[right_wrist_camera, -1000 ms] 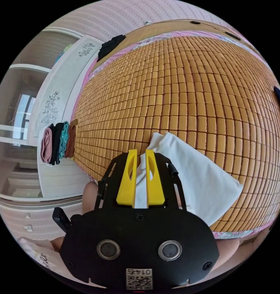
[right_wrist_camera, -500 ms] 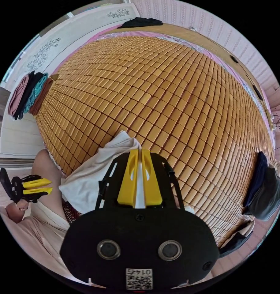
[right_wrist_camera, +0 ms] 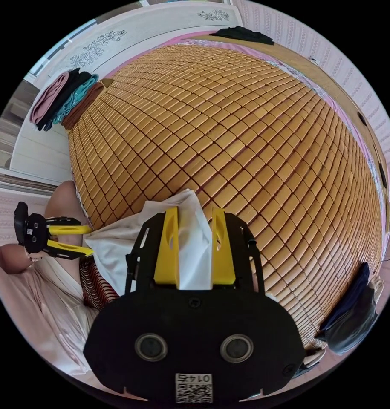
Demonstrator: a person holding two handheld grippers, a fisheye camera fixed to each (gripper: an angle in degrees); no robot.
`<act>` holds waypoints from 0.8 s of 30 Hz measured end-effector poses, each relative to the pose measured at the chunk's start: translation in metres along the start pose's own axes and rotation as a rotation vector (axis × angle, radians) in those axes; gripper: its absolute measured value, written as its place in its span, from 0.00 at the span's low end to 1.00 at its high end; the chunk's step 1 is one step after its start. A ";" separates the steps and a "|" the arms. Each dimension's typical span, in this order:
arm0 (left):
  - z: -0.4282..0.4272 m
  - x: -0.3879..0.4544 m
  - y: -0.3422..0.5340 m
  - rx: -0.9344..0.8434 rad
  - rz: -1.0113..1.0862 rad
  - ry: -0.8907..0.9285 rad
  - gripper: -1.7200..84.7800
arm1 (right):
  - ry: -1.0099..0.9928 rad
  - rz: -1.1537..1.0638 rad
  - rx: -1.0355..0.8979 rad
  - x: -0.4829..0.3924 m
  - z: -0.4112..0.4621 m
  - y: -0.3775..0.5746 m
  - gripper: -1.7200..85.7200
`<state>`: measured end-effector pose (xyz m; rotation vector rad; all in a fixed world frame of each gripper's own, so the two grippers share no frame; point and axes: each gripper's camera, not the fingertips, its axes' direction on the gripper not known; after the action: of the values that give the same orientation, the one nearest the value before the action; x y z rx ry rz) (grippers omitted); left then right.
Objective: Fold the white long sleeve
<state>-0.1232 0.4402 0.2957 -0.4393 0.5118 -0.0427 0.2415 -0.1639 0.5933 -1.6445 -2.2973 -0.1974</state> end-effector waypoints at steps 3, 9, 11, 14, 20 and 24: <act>-0.001 0.008 0.006 -0.017 0.043 0.033 0.05 | 0.067 -0.080 0.006 -0.017 0.001 0.010 0.08; -0.029 0.030 0.035 0.058 0.104 -0.005 0.02 | -0.040 -0.019 0.155 -0.007 -0.035 0.062 0.05; -0.047 0.039 0.051 0.103 0.145 -0.002 0.01 | -0.090 0.002 0.233 -0.001 -0.055 0.091 0.04; -0.081 0.060 0.080 0.196 0.234 -0.021 0.01 | -0.131 0.037 0.365 0.001 -0.088 0.147 0.04; -0.151 0.088 0.142 0.381 0.272 -0.109 0.01 | -0.199 0.090 0.641 -0.017 -0.143 0.250 0.03; -0.199 0.091 0.186 0.514 0.215 -0.167 0.01 | -0.202 0.009 0.766 -0.048 -0.172 0.273 0.03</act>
<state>-0.1524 0.5166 0.0201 0.1159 0.3627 0.0688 0.5409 -0.1658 0.7219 -1.2944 -2.0880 0.7855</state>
